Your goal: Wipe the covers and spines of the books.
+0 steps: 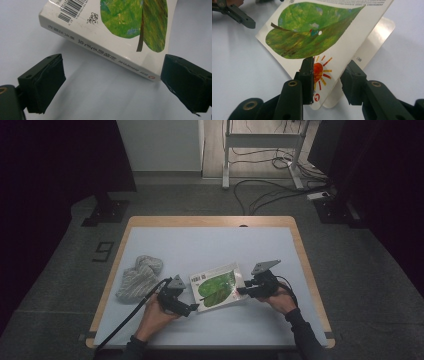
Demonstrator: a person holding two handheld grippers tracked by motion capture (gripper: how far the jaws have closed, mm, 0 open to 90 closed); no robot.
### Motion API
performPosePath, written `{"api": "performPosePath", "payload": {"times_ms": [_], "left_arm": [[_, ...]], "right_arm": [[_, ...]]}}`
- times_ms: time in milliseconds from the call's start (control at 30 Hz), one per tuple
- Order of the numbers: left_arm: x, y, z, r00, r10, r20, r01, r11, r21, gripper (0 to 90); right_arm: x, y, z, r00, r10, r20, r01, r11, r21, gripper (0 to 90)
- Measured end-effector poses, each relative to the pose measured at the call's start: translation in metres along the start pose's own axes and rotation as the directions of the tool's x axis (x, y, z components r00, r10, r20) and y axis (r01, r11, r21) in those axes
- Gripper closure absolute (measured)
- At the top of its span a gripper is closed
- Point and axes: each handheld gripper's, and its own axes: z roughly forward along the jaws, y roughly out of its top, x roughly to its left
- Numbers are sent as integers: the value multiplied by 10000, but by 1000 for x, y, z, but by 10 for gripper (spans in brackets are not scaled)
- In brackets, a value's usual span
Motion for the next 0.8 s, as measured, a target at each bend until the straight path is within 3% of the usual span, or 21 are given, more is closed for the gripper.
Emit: {"api": "performPosePath", "payload": {"times_ms": [333,567,800], "left_arm": [[0,8,9,9996,137,266,-137,9999,2,109],[-2,14,11,9980,331,540,-323,9994,-144,218],[-5,19,10,9977,503,445,-506,9987,51,264]], "right_arm": [[4,-10,-4,9999,-72,121,71,10000,59,653],[4,-15,-4,9999,118,31,-118,9999,-15,655],[2,-19,-3,9996,278,-86,-279,9995,-148,649]]}}
